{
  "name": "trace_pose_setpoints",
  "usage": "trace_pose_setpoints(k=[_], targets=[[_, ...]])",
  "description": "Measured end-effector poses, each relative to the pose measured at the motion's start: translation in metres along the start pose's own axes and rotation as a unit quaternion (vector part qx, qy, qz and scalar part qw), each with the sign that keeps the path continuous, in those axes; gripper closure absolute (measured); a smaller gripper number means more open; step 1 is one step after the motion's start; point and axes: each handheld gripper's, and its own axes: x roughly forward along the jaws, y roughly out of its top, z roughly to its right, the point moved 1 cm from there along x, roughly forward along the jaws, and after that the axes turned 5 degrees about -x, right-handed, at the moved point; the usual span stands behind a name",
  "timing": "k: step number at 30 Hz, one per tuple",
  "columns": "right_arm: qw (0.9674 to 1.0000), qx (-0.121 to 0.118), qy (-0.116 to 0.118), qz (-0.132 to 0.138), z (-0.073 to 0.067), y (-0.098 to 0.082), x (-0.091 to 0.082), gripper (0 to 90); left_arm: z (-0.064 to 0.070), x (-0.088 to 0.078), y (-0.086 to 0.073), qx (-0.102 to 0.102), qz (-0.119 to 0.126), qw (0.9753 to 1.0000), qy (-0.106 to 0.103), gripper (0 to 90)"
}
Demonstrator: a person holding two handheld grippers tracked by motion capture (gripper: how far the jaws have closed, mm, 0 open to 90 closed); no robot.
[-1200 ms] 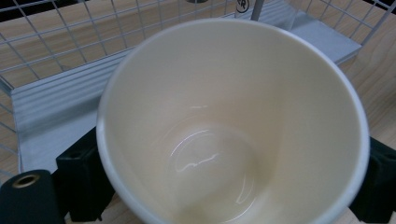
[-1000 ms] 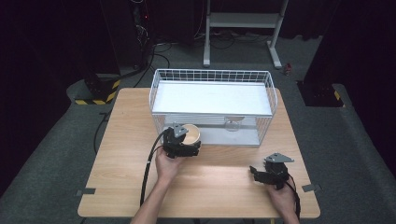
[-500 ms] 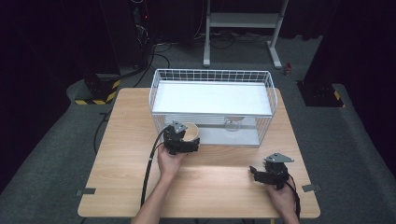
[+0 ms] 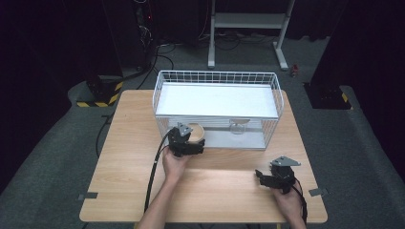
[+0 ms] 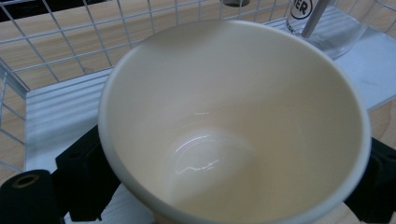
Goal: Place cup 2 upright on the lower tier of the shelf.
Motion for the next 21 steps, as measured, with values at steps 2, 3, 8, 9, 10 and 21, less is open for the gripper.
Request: trace_pose_setpoints(k=[2, 3, 8, 9, 10, 21], targets=[[1.0, 0.0, 0.0, 0.0, 0.0, 0.0, 0.0, 23.7, -0.001, 0.001, 0.0, -0.005, 0.003, 1.0, 0.0, 8.9], [1.0, 0.0, 0.0, 0.0, 0.0, 0.0, 0.0, 23.7, -0.002, 0.002, 0.0, -0.002, 0.003, 1.0, 0.001, 8.9], [1.0, 0.0, 0.0, 0.0, 0.0, 0.0, 0.0, 23.7, -0.003, 0.008, 0.005, 0.007, -0.018, 0.9997, 0.012, 8.7], [1.0, 0.0, 0.0, 0.0, 0.0, 0.0, 0.0, 23.7, -0.003, 0.009, 0.006, 0.008, -0.018, 0.9997, 0.013, 8.7], [1.0, 0.0, -0.001, 0.0, 0.0, 0.0, 0.0, 23.7, -0.003, 0.01, 0.006, 0.01, -0.017, 0.9997, 0.015, 8.6], [1.0, 0.001, 0.0, 0.0, 0.0, 0.0, 0.0, 23.7, -0.01, 0.012, 0.005, -0.015, -0.024, 0.9995, -0.014, 7.6]])
